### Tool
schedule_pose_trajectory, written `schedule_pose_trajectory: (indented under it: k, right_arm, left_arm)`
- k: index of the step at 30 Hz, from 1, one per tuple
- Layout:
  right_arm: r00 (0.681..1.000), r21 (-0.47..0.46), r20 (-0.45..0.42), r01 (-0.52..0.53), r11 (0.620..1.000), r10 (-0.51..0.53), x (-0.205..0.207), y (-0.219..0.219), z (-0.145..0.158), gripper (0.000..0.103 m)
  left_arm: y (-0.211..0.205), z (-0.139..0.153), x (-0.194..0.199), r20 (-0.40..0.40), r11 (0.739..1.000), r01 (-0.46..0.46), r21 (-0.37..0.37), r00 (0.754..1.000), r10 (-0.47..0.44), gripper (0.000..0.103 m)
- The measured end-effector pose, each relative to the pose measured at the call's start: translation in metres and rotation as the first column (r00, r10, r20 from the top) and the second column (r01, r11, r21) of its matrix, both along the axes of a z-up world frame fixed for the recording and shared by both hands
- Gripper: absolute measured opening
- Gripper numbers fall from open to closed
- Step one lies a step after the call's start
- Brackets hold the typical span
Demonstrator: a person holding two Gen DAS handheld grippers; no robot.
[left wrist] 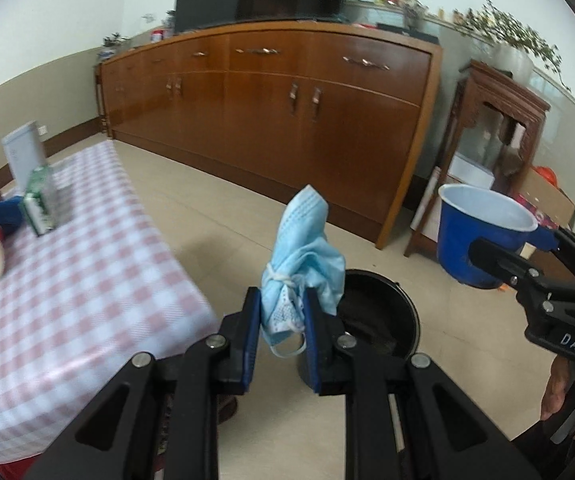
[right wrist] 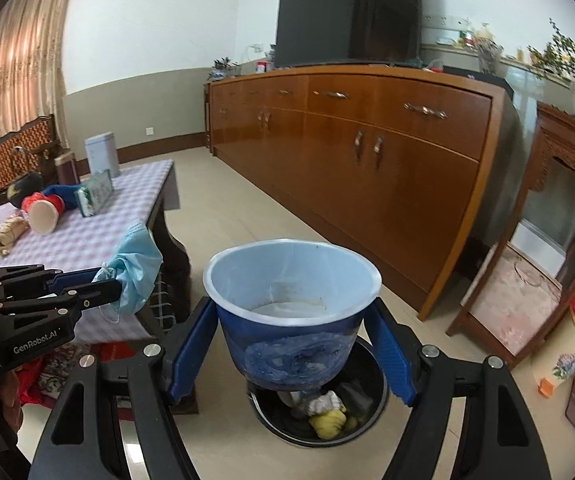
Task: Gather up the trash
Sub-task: 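Carry the mask and bowl over the black bucket and open both tools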
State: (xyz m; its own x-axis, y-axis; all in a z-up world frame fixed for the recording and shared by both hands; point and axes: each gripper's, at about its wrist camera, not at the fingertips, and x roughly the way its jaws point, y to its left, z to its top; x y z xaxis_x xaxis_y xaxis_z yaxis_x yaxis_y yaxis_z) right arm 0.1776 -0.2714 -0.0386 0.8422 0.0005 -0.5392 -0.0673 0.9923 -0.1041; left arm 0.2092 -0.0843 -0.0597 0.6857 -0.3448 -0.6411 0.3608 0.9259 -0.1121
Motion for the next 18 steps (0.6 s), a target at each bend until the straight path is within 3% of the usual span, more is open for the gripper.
schedule_pose_trajectory:
  k: [10,18]
  right_arm:
    - [0.996,-0.023,-0.077,0.031,0.999,-0.033,0.013,-0.044,-0.042,0.077]
    - [0.98,-0.05,-0.194,-0.045,0.998,0.035,0.052,-0.075,-0.106,0.077]
  left_arm:
    - [-0.056,-0.031,0.018,-0.071,0.993,0.12,0.007,0.99,-0.119,0.022]
    - [-0.094,-0.078,0.048,-0.172,0.975,0.22,0.02,0.962,-0.213,0.022]
